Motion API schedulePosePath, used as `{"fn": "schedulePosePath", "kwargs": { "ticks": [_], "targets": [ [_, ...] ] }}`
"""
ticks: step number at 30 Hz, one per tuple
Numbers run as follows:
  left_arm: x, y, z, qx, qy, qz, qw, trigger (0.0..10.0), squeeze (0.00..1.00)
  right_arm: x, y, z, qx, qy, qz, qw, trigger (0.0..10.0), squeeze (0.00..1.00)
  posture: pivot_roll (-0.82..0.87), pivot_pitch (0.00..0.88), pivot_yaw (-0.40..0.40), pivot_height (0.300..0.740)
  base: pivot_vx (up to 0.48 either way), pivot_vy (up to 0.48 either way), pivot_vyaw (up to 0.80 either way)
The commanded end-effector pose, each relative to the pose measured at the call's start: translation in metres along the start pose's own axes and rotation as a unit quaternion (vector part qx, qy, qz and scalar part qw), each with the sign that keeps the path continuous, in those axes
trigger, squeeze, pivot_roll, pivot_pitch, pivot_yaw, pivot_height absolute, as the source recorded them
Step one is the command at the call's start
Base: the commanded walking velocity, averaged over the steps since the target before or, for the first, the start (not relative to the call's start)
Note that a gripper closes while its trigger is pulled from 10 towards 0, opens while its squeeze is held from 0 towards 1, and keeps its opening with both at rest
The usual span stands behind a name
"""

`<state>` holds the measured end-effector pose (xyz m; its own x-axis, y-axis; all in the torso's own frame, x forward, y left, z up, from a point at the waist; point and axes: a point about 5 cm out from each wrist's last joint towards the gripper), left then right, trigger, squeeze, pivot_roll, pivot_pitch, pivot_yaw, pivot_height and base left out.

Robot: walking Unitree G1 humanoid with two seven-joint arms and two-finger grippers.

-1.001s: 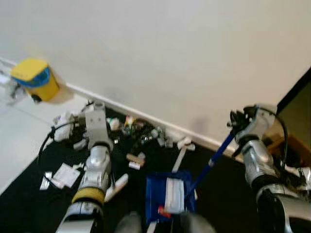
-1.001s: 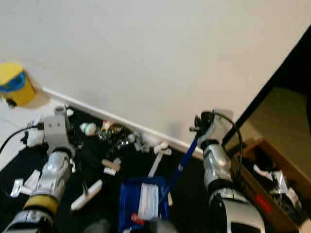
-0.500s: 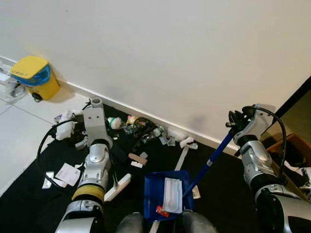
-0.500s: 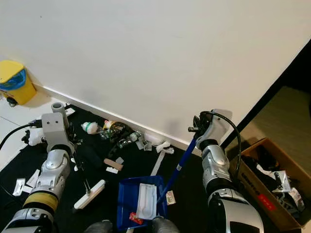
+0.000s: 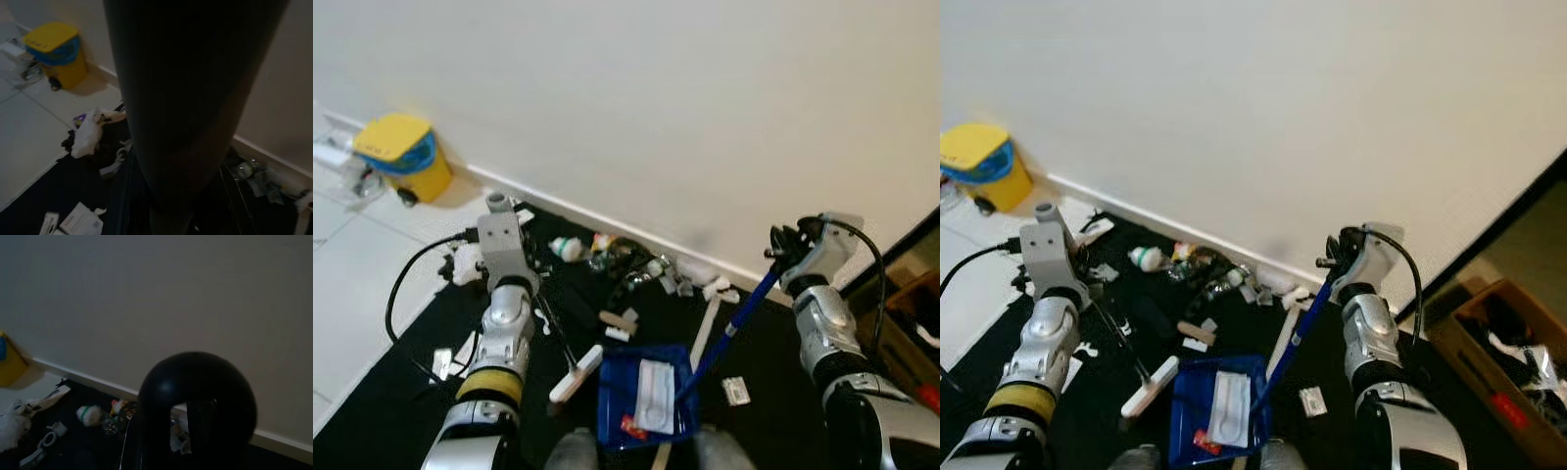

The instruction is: Sweep floor

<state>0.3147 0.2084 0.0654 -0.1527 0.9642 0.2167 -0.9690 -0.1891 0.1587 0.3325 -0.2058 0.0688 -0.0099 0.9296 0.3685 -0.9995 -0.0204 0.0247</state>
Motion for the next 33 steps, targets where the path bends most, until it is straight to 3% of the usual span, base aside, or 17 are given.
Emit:
{"fn": "schedulePosePath", "kwargs": {
  "ticks": [1, 16, 21, 23, 33],
  "targets": [
    [0.000, 0.004, -0.013, 0.030, -0.014, -0.006, 0.999, 10.0, 0.00, -0.006, 0.004, -0.001, 0.001, -0.002, -0.011, 1.000, 10.0, 0.00, 0.05, 0.056, -0.046, 0.740, 0.000, 0.000, 0.00],
    [-0.008, 0.005, -0.015, 0.033, -0.036, -0.021, 0.999, 10.0, 0.00, -0.007, 0.005, -0.003, 0.003, -0.003, -0.014, 1.000, 10.0, 0.00, 0.05, 0.056, -0.046, 0.740, 0.000, 0.000, 0.00],
    [-0.011, 0.007, -0.020, 0.045, -0.036, -0.021, 0.998, 10.0, 0.00, -0.005, 0.006, -0.007, 0.008, -0.006, -0.015, 1.000, 10.0, 0.00, 0.05, 0.064, -0.047, 0.740, 0.000, -0.288, 0.00],
    [-0.010, 0.008, -0.023, 0.053, -0.018, -0.012, 0.998, 10.0, 0.00, -0.003, 0.009, -0.012, 0.012, -0.007, -0.012, 1.000, 10.0, 0.00, 0.05, 0.078, -0.044, 0.740, 0.000, 0.000, 0.00],
    [-0.008, 0.013, -0.032, 0.057, -0.036, -0.017, 0.998, 10.0, 0.00, -0.002, 0.017, -0.026, 0.031, -0.008, -0.012, 0.999, 10.0, 0.00, 0.04, 0.083, -0.030, 0.740, 0.000, 0.000, 0.00]
  ]
}}
Point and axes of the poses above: a point about 5 cm out from each wrist's last joint towards the gripper, its own y axis pointing back from the gripper into the wrist, its own z axis along the axis of the wrist's last joint, x = y × z, and after that the axes turned 11 degrees about -y, right-handed
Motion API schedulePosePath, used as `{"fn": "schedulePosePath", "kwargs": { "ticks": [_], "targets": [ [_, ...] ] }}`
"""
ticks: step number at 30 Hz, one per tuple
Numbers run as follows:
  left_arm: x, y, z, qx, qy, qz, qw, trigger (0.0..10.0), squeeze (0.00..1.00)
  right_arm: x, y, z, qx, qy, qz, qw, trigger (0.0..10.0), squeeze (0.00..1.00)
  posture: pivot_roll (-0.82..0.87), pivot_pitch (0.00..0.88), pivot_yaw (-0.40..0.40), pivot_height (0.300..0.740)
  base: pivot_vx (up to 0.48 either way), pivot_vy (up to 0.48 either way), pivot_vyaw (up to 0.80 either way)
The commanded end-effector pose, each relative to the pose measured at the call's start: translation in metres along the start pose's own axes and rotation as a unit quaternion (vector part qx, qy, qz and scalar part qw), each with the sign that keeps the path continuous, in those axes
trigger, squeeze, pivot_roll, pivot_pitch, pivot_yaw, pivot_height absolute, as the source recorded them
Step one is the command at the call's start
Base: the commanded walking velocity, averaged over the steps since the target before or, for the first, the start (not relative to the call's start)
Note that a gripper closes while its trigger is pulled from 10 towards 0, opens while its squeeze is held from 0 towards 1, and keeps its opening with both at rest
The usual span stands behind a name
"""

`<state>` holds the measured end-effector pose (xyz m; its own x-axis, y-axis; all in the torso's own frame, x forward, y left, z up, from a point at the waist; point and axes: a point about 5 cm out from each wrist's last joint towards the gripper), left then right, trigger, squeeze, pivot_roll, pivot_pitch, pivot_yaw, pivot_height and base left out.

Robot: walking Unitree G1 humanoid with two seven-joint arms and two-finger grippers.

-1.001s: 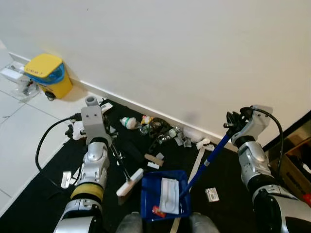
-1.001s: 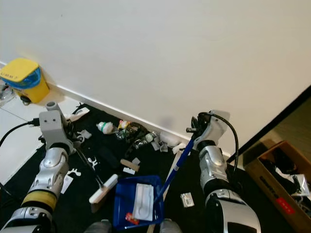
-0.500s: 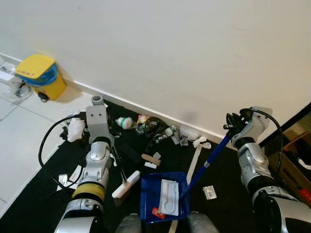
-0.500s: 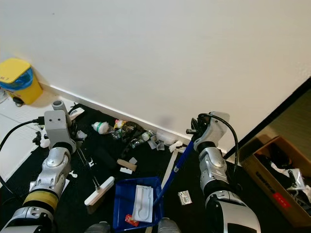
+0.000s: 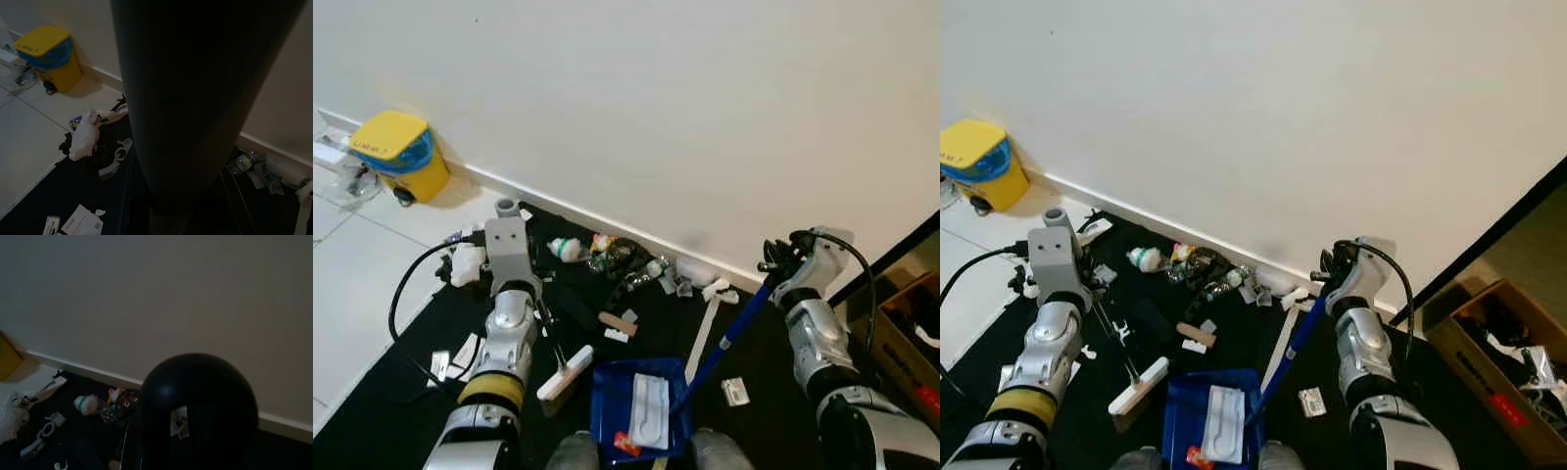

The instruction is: Sweep floor

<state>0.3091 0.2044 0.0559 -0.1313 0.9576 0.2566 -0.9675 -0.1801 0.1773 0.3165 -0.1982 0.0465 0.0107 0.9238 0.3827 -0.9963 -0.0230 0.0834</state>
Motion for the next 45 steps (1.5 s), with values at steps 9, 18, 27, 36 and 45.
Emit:
{"fn": "schedulePosePath", "kwargs": {
  "ticks": [9, 18, 27, 36, 45],
  "targets": [
    [-0.006, 0.008, -0.026, 0.055, -0.017, -0.015, 0.998, 10.0, 0.00, 0.001, 0.004, -0.007, 0.008, 0.002, -0.001, 1.000, 10.0, 0.00, 0.03, 0.086, -0.023, 0.740, 0.000, 0.000, 0.00],
    [0.005, 0.002, -0.001, -0.007, 0.002, 0.029, 1.000, 10.0, 0.00, 0.001, 0.001, 0.000, -0.001, 0.005, 0.001, 1.000, 10.0, 0.00, 0.03, 0.093, -0.030, 0.740, 0.000, 0.000, 0.00],
    [0.010, -0.001, 0.006, -0.008, -0.022, 0.038, 0.999, 10.0, 0.00, -0.002, -0.002, 0.006, -0.006, 0.011, -0.001, 1.000, 10.0, 0.00, 0.04, 0.096, -0.038, 0.740, 0.000, 0.000, 0.00],
    [0.011, 0.001, 0.003, 0.007, -0.020, 0.051, 0.998, 10.0, 0.00, -0.006, -0.008, 0.022, -0.027, 0.026, -0.003, 0.999, 10.0, 0.00, 0.04, 0.097, -0.042, 0.740, 0.000, 0.000, 0.00],
    [0.013, 0.001, 0.006, 0.008, -0.024, 0.058, 0.998, 10.0, 0.00, -0.008, -0.010, 0.028, -0.030, 0.037, 0.000, 0.999, 10.0, 0.00, 0.03, 0.100, -0.044, 0.740, 0.000, 0.000, 0.00]
  ]
}}
Point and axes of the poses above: a point about 5 cm out from each wrist's last joint towards the gripper, its own y axis pointing back from the gripper into the wrist, its own z axis along the axis of the wrist's last joint, x = y × z, and after that the axes turned 11 degrees about -y, right-handed
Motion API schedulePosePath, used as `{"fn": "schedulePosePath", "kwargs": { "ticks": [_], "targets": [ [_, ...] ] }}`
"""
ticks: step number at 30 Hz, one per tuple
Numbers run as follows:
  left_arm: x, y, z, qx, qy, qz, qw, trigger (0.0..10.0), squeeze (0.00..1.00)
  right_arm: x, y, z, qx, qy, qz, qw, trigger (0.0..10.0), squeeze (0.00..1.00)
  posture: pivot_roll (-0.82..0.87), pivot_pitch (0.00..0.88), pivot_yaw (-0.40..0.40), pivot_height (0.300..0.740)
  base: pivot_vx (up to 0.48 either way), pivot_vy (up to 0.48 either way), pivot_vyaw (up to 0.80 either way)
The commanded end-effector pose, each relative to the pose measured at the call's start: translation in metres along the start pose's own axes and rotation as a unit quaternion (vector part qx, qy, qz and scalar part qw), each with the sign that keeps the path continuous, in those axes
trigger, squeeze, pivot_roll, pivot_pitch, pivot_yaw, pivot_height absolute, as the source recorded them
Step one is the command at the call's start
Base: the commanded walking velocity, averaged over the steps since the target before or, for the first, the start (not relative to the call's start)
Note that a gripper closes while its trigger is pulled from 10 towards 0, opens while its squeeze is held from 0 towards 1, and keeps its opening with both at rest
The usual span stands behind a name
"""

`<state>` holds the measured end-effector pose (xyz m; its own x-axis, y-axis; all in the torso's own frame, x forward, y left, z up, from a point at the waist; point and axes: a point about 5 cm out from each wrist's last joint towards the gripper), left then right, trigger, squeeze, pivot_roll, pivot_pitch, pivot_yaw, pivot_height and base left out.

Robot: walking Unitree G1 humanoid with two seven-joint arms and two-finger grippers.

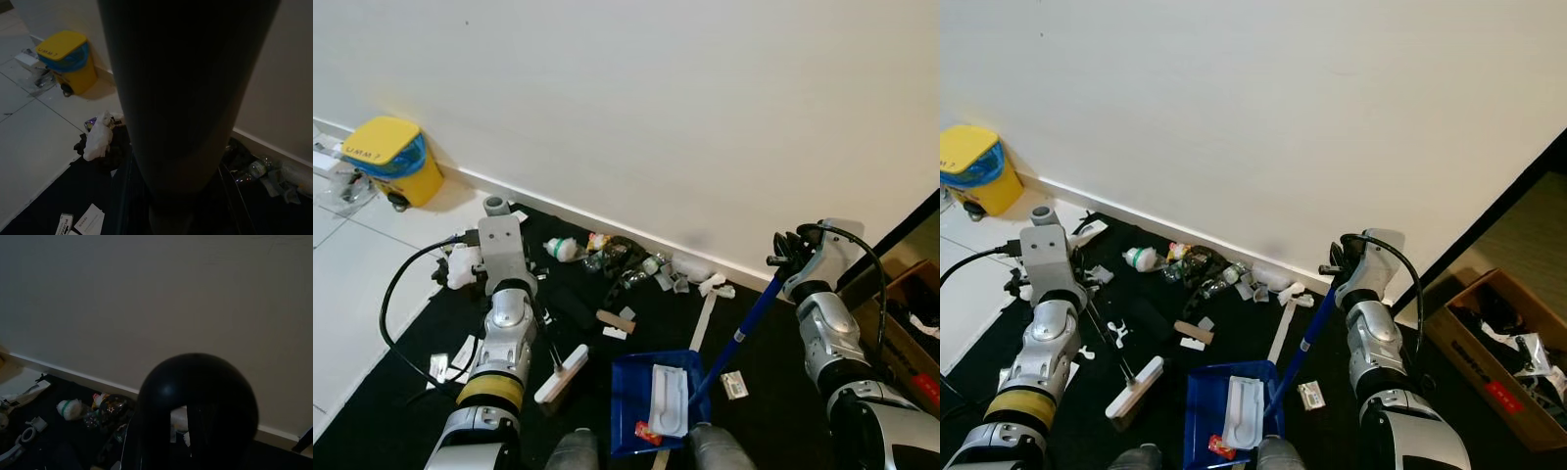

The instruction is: Sweep floor

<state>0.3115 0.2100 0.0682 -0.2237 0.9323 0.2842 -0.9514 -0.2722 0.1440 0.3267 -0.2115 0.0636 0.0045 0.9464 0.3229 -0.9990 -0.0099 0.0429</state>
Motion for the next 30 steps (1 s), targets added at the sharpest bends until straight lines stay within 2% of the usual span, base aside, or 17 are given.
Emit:
{"fn": "schedulePosePath", "kwargs": {
  "ticks": [1, 6, 7, 13, 15, 20, 24, 26, 30],
  "targets": [
    [0.004, 0.002, -0.005, 0.012, -0.019, 0.007, 1.000, 10.0, 0.00, -0.002, -0.002, 0.006, -0.008, 0.005, -0.001, 1.000, 10.0, 0.00, 0.03, 0.100, -0.044, 0.740, 0.000, 0.000, 0.00],
    [0.001, 0.005, -0.013, 0.026, -0.015, 0.001, 1.000, 10.0, 0.00, -0.001, 0.004, -0.005, 0.005, -0.002, -0.005, 1.000, 10.0, 0.00, 0.03, 0.080, -0.032, 0.740, 0.000, 0.000, 0.00],
    [0.003, 0.005, -0.015, 0.031, 0.001, 0.012, 0.999, 10.0, 0.00, 0.000, 0.004, -0.006, 0.005, -0.004, -0.004, 1.000, 10.0, 0.00, 0.03, 0.077, -0.025, 0.740, 0.000, 0.000, 0.00],
    [0.010, 0.003, -0.008, 0.013, 0.011, 0.028, 0.999, 10.0, 0.00, 0.003, 0.003, -0.007, 0.004, -0.006, -0.002, 1.000, 10.0, 0.00, 0.04, 0.068, -0.038, 0.740, 0.000, 0.000, 0.00],
    [0.015, -0.001, 0.000, -0.006, -0.009, 0.033, 0.999, 10.0, 0.00, 0.005, 0.004, -0.011, 0.014, -0.006, 0.001, 1.000, 10.0, 0.00, 0.05, 0.051, -0.053, 0.740, 0.000, 0.000, 0.00],
    [0.018, -0.002, 0.003, -0.021, -0.030, 0.038, 0.999, 10.0, 0.00, 0.007, 0.006, -0.018, 0.027, -0.004, 0.003, 1.000, 10.0, 0.00, 0.05, 0.050, -0.053, 0.740, 0.000, 0.000, 0.00],
    [0.020, 0.001, 0.010, -0.048, 0.002, 0.053, 0.997, 10.0, 0.00, 0.007, 0.005, -0.013, 0.012, -0.001, 0.006, 1.000, 10.0, 0.00, 0.07, 0.044, -0.064, 0.740, 0.000, 0.000, 0.00],
    [0.025, 0.002, 0.012, -0.048, 0.024, 0.074, 0.996, 10.0, 0.00, 0.007, 0.001, 0.000, -0.025, 0.000, 0.006, 1.000, 10.0, 0.00, 0.06, 0.047, -0.062, 0.740, 0.000, 0.000, 0.00],
    [0.028, 0.002, 0.017, -0.061, 0.031, 0.090, 0.994, 10.0, 0.00, 0.010, -0.005, 0.010, -0.047, 0.000, 0.009, 0.999, 10.0, 0.00, 0.06, 0.045, -0.062, 0.740, 0.000, 0.000, 0.00]
  ]
}}
Point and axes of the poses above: a point about 5 cm out from each wrist's last joint towards the gripper, its own y axis pointing back from the gripper into the wrist, its own z axis along the axis of the wrist's last joint, x = y × z, and after that the axes turned 11 degrees about -y, right-handed
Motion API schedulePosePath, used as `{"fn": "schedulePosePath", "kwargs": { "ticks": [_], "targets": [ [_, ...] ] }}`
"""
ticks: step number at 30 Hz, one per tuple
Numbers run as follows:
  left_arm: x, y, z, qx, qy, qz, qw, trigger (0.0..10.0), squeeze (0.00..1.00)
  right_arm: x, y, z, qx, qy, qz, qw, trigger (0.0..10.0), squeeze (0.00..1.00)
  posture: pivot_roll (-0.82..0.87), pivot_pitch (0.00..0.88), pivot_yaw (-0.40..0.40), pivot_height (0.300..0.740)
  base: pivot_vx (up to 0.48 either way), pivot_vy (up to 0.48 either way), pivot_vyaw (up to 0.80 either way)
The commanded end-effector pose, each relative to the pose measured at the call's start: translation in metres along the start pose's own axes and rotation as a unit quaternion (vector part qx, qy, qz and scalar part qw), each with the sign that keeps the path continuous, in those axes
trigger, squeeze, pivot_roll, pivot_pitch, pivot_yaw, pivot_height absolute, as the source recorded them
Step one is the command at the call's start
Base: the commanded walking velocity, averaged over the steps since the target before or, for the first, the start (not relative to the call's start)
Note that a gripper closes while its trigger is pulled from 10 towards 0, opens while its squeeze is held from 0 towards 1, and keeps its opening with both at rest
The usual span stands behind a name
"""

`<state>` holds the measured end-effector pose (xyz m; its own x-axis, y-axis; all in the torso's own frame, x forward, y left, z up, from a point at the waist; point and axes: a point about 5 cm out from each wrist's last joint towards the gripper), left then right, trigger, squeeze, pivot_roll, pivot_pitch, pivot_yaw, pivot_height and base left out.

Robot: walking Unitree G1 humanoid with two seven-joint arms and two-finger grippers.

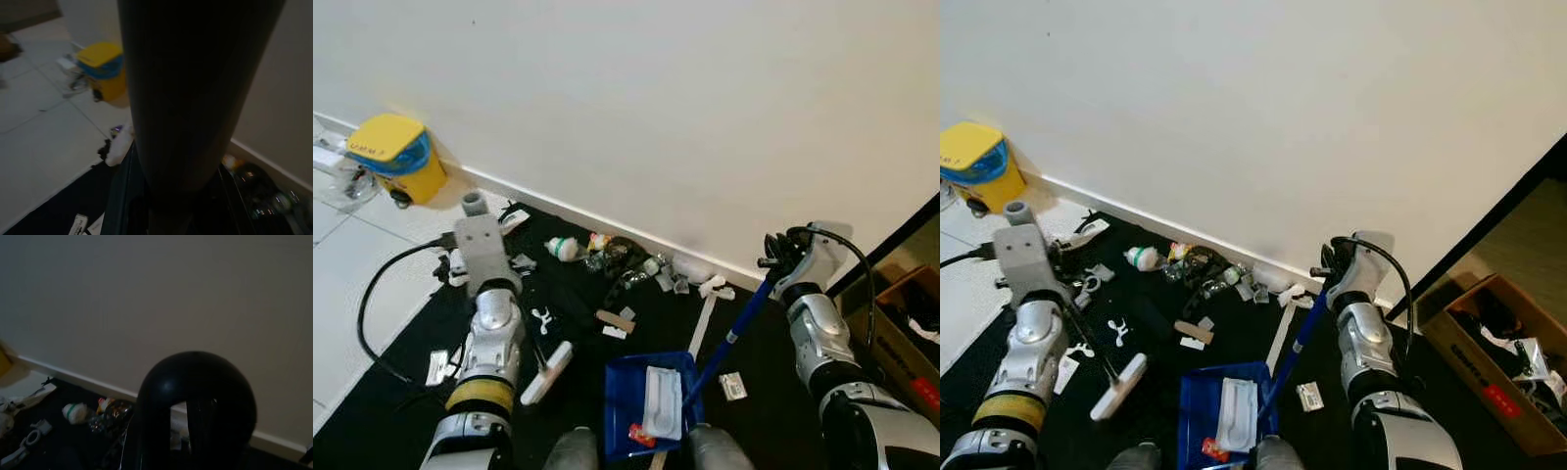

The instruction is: Sweep floor

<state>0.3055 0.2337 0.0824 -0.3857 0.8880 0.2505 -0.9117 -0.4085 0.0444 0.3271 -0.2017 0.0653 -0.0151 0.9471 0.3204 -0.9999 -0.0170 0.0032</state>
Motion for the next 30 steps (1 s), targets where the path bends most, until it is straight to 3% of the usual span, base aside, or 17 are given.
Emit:
{"fn": "schedulePosePath", "kwargs": {
  "ticks": [1, 12, 19, 23, 30],
  "targets": [
    [0.001, 0.000, 0.011, -0.031, 0.008, 0.008, 0.999, 10.0, 0.00, 0.000, -0.005, 0.012, -0.029, -0.001, 0.000, 1.000, 10.0, 0.00, 0.06, 0.045, -0.062, 0.740, 0.000, 0.000, 0.00],
    [-0.004, 0.001, 0.019, -0.047, 0.021, 0.004, 0.999, 10.0, 0.00, -0.002, -0.004, 0.012, -0.030, 0.012, -0.012, 0.999, 10.0, 0.00, 0.06, 0.046, -0.055, 0.740, 0.000, 0.000, 0.00],
    [0.002, -0.002, 0.029, -0.086, -0.029, -0.004, 0.996, 10.0, 0.00, 0.000, -0.006, 0.018, -0.059, 0.016, -0.022, 0.998, 10.0, 0.00, 0.08, 0.079, -0.060, 0.740, 0.000, 0.000, 0.00],
    [0.015, -0.020, 0.050, -0.119, -0.064, 0.000, 0.991, 10.0, 0.00, 0.003, -0.013, 0.022, -0.052, 0.009, -0.025, 0.998, 10.0, 0.00, 0.08, 0.125, -0.073, 0.740, 0.000, 0.000, 0.00],
    [0.028, -0.030, 0.059, -0.128, -0.106, 0.012, 0.986, 10.0, 0.00, 0.008, -0.019, 0.026, -0.047, 0.014, -0.030, 0.998, 10.0, 0.00, 0.06, 0.185, -0.071, 0.740, 0.000, 0.000, 0.00]
  ]
}}
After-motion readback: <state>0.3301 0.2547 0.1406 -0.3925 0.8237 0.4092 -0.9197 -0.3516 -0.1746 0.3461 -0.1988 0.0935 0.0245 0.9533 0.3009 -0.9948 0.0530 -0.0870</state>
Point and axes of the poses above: a point about 5 cm out from each wrist's last joint towards the gripper, its own y axis pointing back from the gripper into the wrist, its own z axis along the axis of the wrist's last joint, x = y × z, and after that the axes turned 11 degrees about -y, right-handed
